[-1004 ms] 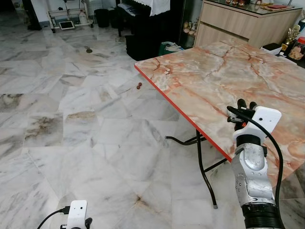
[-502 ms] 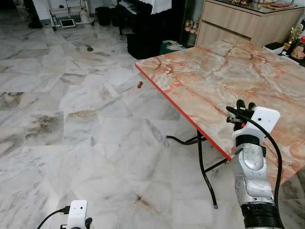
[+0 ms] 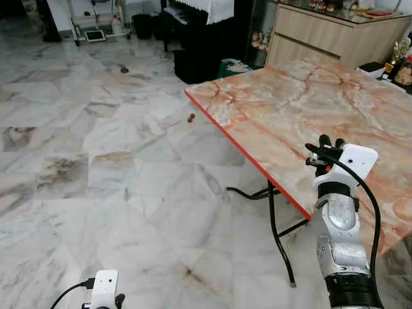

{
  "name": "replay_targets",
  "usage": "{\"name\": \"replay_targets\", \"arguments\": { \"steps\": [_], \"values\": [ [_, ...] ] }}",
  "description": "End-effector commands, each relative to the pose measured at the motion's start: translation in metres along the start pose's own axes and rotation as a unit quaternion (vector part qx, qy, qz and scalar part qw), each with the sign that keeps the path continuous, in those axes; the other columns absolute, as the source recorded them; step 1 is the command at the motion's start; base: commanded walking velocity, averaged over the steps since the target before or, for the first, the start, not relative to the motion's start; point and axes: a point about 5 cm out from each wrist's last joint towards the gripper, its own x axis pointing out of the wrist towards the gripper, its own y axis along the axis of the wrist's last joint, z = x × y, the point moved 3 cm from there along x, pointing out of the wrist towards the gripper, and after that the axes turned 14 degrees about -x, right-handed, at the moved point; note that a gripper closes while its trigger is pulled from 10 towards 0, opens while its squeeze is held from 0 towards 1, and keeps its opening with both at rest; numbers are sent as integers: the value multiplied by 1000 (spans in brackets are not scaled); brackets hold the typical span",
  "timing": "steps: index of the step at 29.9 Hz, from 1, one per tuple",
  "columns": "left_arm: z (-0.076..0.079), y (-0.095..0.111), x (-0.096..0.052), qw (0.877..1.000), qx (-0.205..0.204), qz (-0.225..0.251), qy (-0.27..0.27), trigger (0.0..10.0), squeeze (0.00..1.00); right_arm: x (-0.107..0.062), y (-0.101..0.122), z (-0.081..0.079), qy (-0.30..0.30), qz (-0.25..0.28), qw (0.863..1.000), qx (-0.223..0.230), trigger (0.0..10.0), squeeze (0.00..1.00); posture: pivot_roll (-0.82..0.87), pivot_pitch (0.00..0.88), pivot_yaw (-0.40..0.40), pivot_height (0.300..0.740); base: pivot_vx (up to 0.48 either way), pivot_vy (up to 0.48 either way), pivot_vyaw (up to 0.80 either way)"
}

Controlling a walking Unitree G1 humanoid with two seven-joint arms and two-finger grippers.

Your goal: Setting the table

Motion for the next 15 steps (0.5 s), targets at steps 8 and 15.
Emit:
{"name": "replay_targets", "arguments": {
  "steps": [8, 15],
  "values": [
    [1, -5, 0, 1000, 10, -11, -2, 10000, 0, 4, 5, -3, 0, 6, 1000, 2, 10000, 0, 31, 0, -11, 731, 283, 0, 0],
    [-1, -5, 0, 1000, 10, -12, -2, 10000, 0, 2, 3, -5, 3, 3, 1000, 1, 10000, 0, 33, 0, -12, 731, 282, 0, 0]
  ]
}}
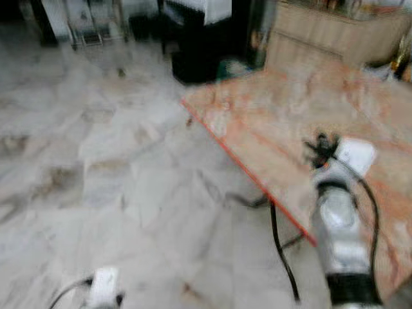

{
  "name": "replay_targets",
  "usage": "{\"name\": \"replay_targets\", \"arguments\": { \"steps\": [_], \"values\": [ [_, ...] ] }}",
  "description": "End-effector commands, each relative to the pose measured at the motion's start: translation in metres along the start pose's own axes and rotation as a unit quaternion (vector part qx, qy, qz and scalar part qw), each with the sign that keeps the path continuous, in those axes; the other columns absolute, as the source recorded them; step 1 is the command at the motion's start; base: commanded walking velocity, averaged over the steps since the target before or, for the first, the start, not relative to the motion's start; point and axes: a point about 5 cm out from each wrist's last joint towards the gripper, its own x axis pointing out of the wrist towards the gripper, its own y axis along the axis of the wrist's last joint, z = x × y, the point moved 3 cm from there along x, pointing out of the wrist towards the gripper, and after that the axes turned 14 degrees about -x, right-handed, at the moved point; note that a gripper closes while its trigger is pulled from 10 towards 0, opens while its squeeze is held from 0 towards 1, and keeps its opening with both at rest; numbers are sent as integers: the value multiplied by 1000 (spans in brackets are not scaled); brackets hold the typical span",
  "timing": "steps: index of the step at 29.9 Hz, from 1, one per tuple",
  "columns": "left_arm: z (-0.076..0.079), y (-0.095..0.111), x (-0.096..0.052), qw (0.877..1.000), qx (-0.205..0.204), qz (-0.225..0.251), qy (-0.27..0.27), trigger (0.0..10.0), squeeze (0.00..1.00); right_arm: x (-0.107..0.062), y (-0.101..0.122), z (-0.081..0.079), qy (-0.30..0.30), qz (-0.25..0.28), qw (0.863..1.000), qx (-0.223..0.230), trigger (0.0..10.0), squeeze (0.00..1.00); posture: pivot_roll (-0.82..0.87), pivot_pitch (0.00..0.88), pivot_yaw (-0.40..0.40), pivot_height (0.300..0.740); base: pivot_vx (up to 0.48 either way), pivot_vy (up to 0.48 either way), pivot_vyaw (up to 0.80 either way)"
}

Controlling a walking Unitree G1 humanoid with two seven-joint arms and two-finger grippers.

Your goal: Setting the table

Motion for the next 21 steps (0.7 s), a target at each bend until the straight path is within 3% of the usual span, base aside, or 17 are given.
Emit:
{"name": "replay_targets", "arguments": {
  "steps": [1, 14, 21],
  "values": [
    [-19, -3, -2, 1000, 13, -10, 21, 10000, 0, 0, 9, -15, 19, 12, 1000, 8, 10000, 0, 30, 0, -9, 731, 266, 0, 0],
    [-19, -4, -2, 1000, 13, -16, 17, 10000, 0, -2, 3, -6, 9, -3, 1000, -9, 10000, 0, 19, 0, 0, 731, 20, 0, 0],
    [-14, -8, -2, 999, 19, -27, 6, 10000, 0, -3, -18, 19, 6, -75, 995, -63, 10000, 0, 16, 0, 2, 731, 0, 0, 0]
  ]
}}
